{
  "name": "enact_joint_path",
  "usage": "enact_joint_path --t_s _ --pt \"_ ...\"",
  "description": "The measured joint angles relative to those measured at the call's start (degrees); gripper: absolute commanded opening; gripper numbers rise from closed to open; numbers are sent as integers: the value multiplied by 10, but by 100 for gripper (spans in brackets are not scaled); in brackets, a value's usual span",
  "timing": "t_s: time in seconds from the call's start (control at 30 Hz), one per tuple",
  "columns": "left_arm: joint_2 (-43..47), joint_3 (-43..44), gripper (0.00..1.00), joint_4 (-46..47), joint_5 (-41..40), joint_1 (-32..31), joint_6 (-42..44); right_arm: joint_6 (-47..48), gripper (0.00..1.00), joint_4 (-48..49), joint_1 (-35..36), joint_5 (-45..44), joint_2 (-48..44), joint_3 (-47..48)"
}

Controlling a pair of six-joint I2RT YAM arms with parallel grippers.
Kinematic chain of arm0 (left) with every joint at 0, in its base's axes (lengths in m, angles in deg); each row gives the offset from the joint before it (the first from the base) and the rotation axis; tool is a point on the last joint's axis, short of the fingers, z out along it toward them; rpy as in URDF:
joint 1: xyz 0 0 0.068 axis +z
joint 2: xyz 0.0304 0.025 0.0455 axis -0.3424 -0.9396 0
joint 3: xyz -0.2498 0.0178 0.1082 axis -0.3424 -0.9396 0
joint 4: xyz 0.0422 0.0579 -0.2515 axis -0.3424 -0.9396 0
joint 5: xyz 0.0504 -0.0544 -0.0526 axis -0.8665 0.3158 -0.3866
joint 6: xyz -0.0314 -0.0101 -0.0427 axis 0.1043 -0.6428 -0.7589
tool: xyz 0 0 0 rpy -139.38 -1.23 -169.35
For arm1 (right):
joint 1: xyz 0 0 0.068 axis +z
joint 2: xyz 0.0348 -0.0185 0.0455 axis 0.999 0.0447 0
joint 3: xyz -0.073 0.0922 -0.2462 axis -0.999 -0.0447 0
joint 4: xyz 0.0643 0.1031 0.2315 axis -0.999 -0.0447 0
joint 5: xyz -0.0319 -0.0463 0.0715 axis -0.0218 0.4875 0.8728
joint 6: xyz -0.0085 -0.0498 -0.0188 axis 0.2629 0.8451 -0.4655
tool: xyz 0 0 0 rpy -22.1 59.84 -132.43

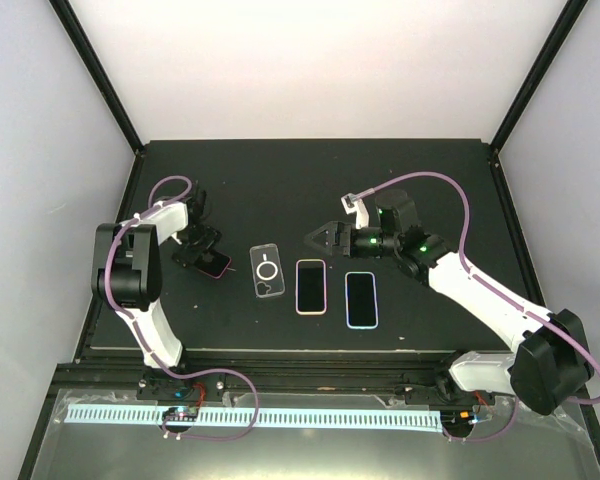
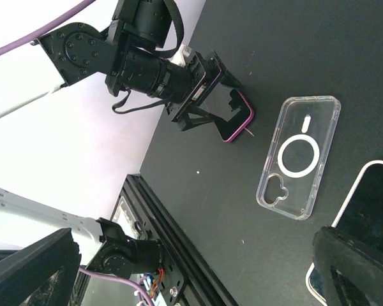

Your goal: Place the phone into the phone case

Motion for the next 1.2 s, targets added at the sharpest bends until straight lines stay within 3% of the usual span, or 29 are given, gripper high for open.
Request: enact_joint_path --t_s 0.43,0.63,1.2 --pt "19 -24 74 -1 20 1 -2 -1 100 0 0 0 0 0" --pt "47 -57 74 4 38 -8 17 -9 100 0 0 -6 -12 -2" --pt "110 -76 69 -4 59 -129 112 -15 100 -4 0 -18 -27 -10"
